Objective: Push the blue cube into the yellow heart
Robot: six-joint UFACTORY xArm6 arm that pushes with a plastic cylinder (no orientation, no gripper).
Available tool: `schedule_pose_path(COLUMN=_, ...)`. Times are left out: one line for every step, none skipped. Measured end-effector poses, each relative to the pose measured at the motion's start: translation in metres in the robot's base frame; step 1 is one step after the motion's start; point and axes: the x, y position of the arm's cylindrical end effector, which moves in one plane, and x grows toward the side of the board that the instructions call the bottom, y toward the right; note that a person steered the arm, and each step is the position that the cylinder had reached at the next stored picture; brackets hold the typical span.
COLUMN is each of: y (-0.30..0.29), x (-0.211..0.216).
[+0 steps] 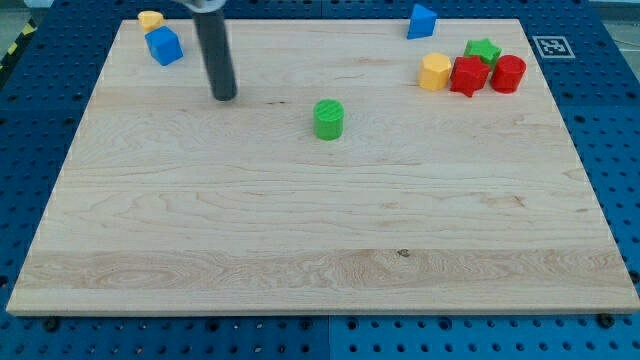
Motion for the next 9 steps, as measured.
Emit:
schedule_pose_path(y=-0.039, x=-0.008)
schedule_pose_path(y=-0.042, x=-0.009)
schedule_pose_path(y=-0.045, x=-0.015)
schedule_pose_path(y=-0.053, x=-0.043)
schedule_pose_path(y=-0.053, x=-0.056)
schedule_pose_path(y=-0.053, x=-0.059)
schedule_pose_path(y=-0.053, x=-0.060)
schedule_pose_path(y=-0.058, x=-0.065)
schedule_pose_path(y=-0.079, x=-0.076)
